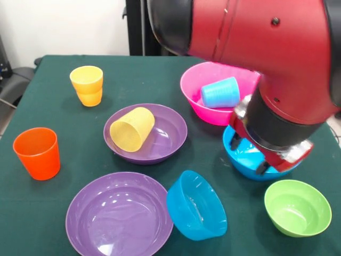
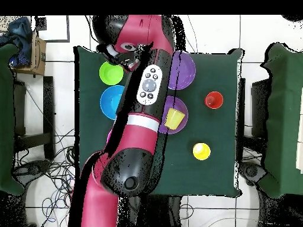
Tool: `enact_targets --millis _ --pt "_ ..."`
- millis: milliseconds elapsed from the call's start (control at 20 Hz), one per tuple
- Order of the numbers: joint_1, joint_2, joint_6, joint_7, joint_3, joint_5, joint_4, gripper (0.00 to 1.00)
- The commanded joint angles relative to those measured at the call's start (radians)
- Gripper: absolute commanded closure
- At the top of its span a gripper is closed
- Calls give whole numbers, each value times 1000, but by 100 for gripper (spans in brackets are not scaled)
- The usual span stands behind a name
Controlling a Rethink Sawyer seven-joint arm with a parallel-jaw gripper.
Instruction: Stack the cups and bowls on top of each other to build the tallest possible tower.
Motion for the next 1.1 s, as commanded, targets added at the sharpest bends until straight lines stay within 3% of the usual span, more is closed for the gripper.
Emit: enact_targets --millis 50,300,650,850,1100 --pt "35 -102 53 -198 128 -175 187 0" --pt "76 -197 -39 -258 219 -271 358 0" --pt "88 -304 -106 -333 295 -384 499 0" --pt "93 -329 -92 -378 296 -476 537 0" --pt "106 -405 -392 -346 425 -477 760 0"
